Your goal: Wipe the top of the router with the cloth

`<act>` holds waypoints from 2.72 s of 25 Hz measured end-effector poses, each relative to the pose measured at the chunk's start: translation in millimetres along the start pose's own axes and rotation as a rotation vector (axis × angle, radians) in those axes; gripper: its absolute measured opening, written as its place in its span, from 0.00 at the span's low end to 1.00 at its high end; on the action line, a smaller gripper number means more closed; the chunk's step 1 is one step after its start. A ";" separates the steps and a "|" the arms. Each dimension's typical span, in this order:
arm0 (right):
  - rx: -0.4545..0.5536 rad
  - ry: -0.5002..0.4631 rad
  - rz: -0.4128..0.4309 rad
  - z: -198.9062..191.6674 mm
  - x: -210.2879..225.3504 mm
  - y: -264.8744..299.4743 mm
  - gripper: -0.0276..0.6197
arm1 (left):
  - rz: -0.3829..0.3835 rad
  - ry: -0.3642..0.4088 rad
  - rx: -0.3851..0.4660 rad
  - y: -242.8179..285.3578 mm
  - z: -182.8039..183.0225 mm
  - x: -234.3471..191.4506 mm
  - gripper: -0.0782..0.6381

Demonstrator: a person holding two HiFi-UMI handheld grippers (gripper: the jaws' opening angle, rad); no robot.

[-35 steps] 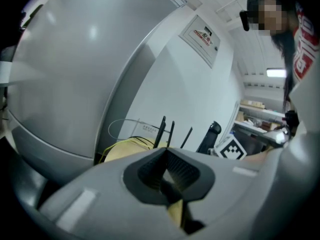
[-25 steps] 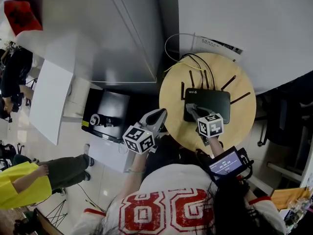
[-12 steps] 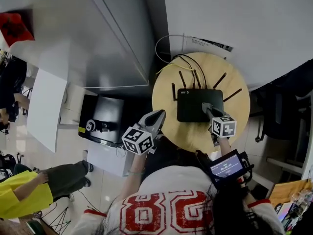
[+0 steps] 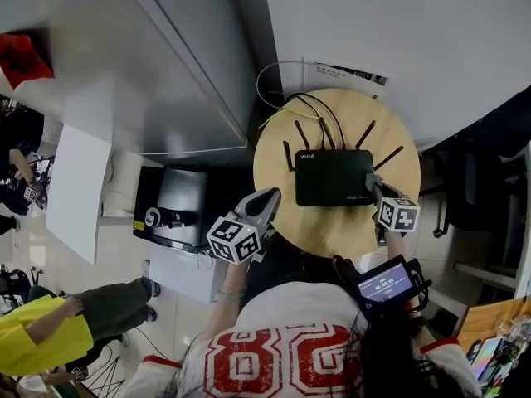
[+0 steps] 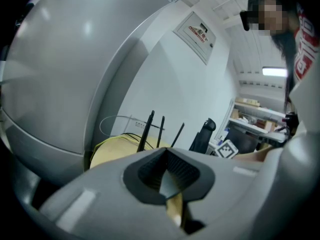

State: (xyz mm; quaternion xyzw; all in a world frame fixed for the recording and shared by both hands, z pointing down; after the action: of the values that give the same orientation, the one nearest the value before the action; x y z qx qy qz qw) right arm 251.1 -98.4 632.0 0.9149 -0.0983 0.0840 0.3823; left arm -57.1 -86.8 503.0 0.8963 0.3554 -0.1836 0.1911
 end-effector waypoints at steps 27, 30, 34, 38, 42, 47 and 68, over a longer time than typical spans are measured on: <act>-0.115 -0.208 0.421 -29.9 -209.2 34.1 0.11 | 0.029 -0.005 0.006 -20.3 1.1 -13.3 0.11; -0.107 -0.196 0.394 -29.3 -198.0 30.0 0.11 | 0.012 -0.001 0.001 -15.8 0.4 -9.5 0.11; -0.077 -0.149 0.352 -28.8 -172.4 22.3 0.11 | -0.009 0.006 -0.007 -8.9 -0.5 -3.8 0.11; -0.043 -0.138 0.304 -32.5 -137.9 13.9 0.11 | -0.024 0.004 -0.013 -3.9 -3.5 1.3 0.11; -0.012 -0.090 0.235 -33.6 -98.4 2.1 0.11 | -0.033 0.004 -0.015 0.6 -4.8 6.0 0.11; 0.011 -0.039 0.140 -34.7 -56.9 -14.8 0.11 | -0.039 0.009 -0.018 7.6 -5.0 11.1 0.11; 0.055 -0.055 0.041 -1.6 25.9 -13.0 0.11 | -0.018 0.018 -0.035 20.7 -15.4 29.7 0.11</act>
State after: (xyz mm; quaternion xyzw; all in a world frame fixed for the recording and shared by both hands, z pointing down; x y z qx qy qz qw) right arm 279.2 -91.3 630.1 0.9249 -0.1254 0.0691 0.3523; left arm -19.3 -76.6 506.9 0.8912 0.3684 -0.1712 0.2018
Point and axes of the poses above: the fingertips, and each gripper's own axes: y forward along the fingers, x to its right, z out of its top, the point moved 2 cm from there along -y, backward along the fingers, and after that the axes turned 3 degrees about x, right-handed, at the moved point
